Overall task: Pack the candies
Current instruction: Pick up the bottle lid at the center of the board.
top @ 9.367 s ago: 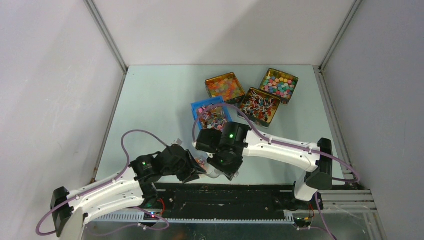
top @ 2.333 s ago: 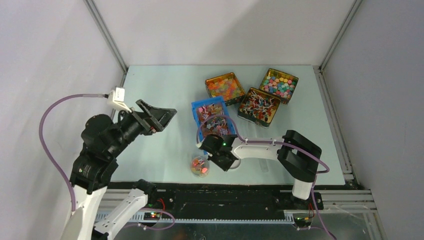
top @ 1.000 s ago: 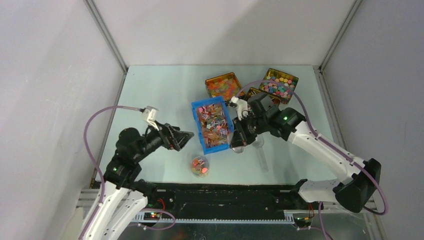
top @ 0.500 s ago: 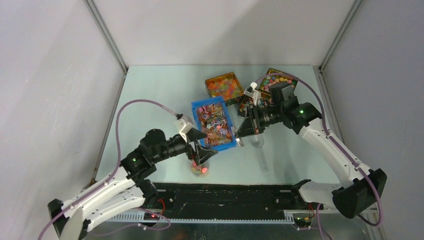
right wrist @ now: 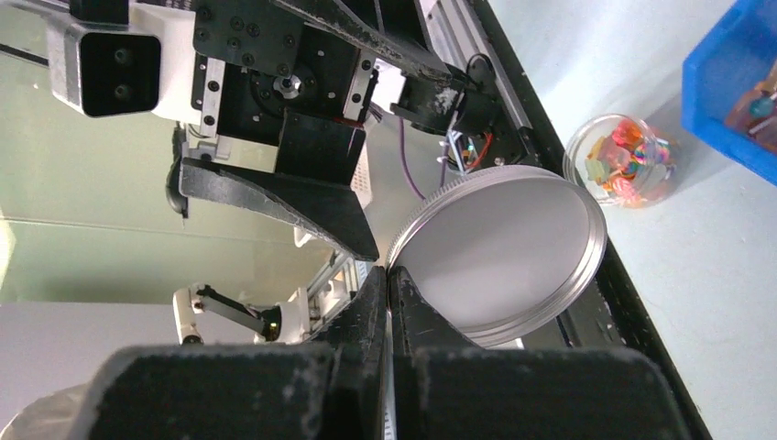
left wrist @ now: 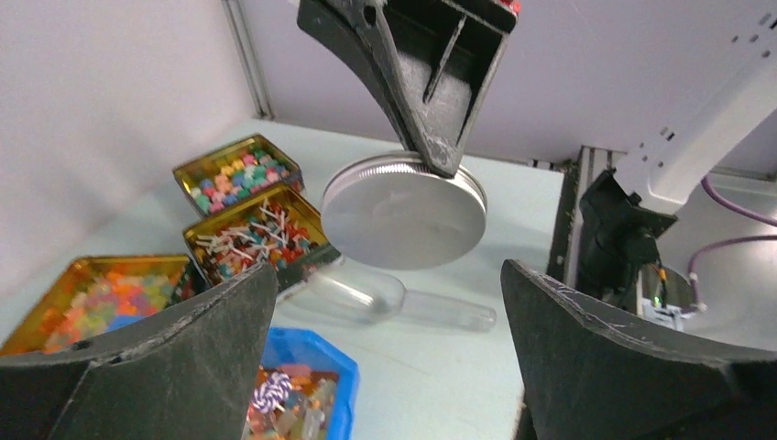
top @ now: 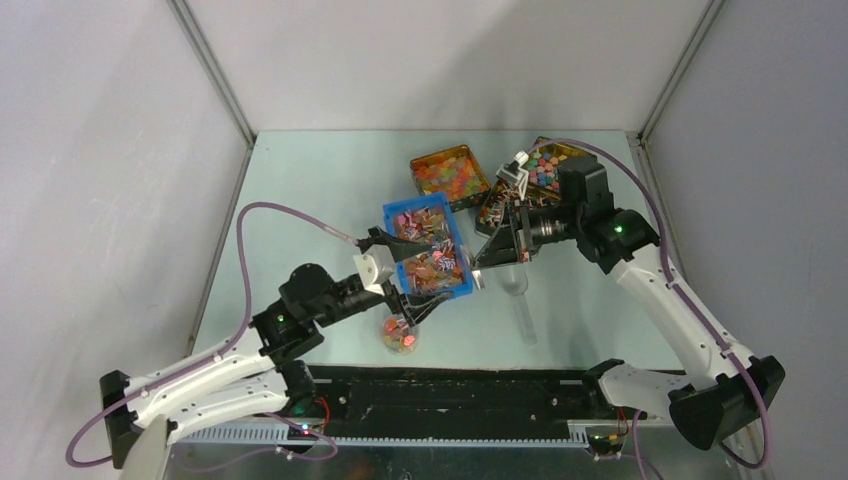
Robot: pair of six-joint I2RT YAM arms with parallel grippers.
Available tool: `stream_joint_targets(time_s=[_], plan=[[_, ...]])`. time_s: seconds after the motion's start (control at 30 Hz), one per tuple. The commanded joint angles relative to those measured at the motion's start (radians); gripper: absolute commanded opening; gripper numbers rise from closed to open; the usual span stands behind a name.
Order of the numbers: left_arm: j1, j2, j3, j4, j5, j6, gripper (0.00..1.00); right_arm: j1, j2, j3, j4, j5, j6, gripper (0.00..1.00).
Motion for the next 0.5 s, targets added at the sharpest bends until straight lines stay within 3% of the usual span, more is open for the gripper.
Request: stream_joint_targets(time_s=[0.0, 0.47], plan=[[-0.019, 0.021, 0.034, 0.176, -0.050, 0.065, 1.00, -0.009, -0.030, 0.034, 0.119, -0.074, 0.093, 0.00], [-0.049, 0.117, 0.093, 0.217, 0.005, 0.080, 1.00, -0.015, -0.041, 0.034, 0.243, -0.107, 0.231, 0.00]])
